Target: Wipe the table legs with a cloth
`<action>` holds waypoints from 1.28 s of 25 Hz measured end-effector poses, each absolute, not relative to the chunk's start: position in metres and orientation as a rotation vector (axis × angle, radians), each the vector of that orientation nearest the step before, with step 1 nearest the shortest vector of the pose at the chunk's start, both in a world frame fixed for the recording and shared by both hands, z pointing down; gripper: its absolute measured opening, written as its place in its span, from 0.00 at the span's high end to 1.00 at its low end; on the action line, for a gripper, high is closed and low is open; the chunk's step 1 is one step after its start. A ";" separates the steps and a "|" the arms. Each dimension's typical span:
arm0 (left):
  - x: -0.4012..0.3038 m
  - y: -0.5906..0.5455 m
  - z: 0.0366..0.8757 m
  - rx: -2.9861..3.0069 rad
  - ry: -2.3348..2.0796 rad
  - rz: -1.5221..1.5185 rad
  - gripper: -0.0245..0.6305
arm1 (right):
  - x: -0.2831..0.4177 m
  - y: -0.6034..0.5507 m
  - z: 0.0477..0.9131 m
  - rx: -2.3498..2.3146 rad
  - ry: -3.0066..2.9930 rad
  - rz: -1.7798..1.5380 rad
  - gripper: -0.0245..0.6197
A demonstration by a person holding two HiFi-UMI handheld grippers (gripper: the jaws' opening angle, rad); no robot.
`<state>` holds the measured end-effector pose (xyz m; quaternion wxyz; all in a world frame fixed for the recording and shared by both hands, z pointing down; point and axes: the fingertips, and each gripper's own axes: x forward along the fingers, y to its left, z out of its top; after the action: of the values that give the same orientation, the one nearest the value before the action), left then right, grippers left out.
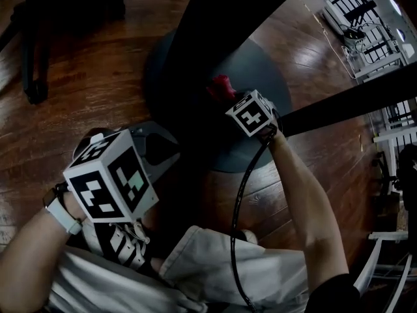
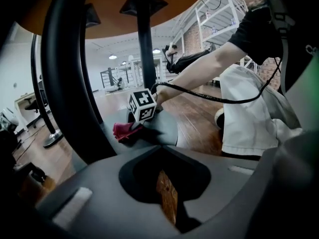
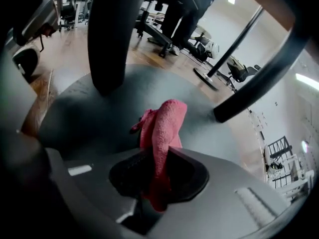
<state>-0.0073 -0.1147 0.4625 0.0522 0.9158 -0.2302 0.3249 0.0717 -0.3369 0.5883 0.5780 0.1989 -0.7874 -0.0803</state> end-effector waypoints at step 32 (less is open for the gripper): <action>0.019 -0.187 0.390 2.637 -1.200 0.595 0.97 | 0.016 -0.377 0.578 0.302 -2.051 -0.282 0.89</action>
<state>0.0191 -0.1870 0.3904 0.0920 0.8878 -0.4039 0.2004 0.0162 -0.3773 0.5785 0.5010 0.1250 -0.8484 -0.1168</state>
